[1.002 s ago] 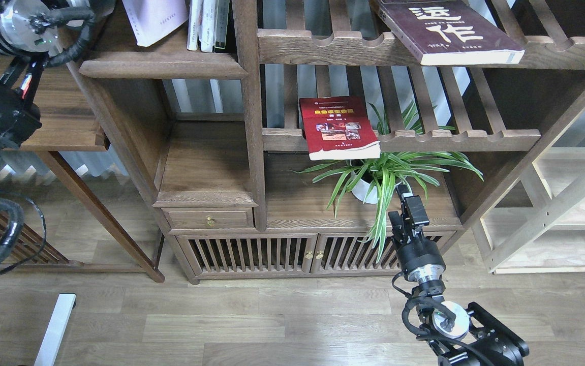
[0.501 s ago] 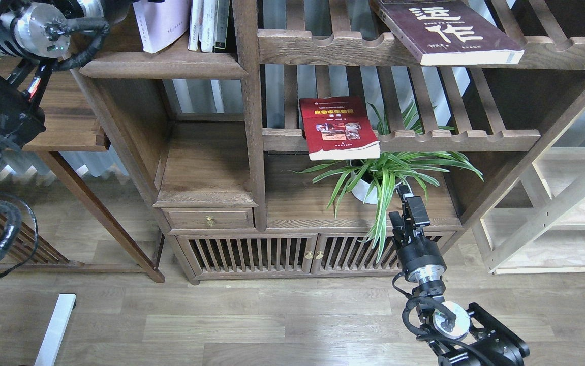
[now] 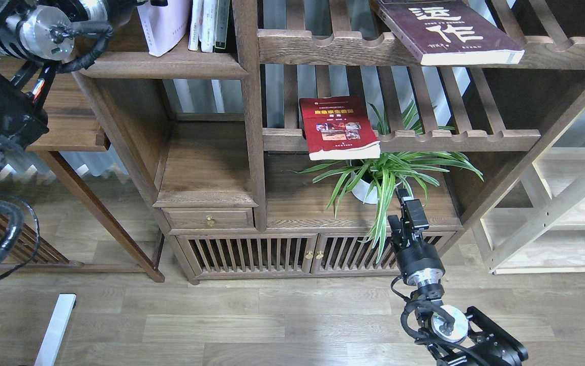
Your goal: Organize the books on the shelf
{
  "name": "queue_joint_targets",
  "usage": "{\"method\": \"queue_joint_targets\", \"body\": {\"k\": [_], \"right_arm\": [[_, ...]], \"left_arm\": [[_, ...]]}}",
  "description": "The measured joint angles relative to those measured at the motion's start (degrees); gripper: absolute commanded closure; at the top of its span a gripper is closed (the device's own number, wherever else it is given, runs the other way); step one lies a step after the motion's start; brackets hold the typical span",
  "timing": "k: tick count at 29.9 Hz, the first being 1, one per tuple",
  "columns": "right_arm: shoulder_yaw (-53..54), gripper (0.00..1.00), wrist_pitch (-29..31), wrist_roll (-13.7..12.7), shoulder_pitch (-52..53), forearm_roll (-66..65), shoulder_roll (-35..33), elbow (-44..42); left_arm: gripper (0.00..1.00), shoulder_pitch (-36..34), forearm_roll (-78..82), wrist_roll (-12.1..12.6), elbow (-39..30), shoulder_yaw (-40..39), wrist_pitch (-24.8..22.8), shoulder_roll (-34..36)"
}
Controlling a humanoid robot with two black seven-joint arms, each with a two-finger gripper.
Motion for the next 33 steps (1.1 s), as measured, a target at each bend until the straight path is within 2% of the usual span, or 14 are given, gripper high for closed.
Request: {"method": "queue_joint_targets", "body": {"k": [3,13,33], "right_arm": [[0.0,0.01,0.0,0.0,0.0,0.0,-0.1,0.0],[0.7,0.01,0.0,-0.1,-0.9,0.3,-0.3,0.1],[0.7,0.01,0.0,-0.1,-1.1,0.7,-0.1,0.1]], "left_arm": [[0.95,-0.3,-0.2,0.0,1.2,-0.1,-0.1,-0.1],[0.96,-2.7,-0.4,-0.1,8.1,-0.1,-4.2,-1.9],[0.98,-4.7,-1.3,0.0,13.6,-0.1,-5.0,-2.7]]}}
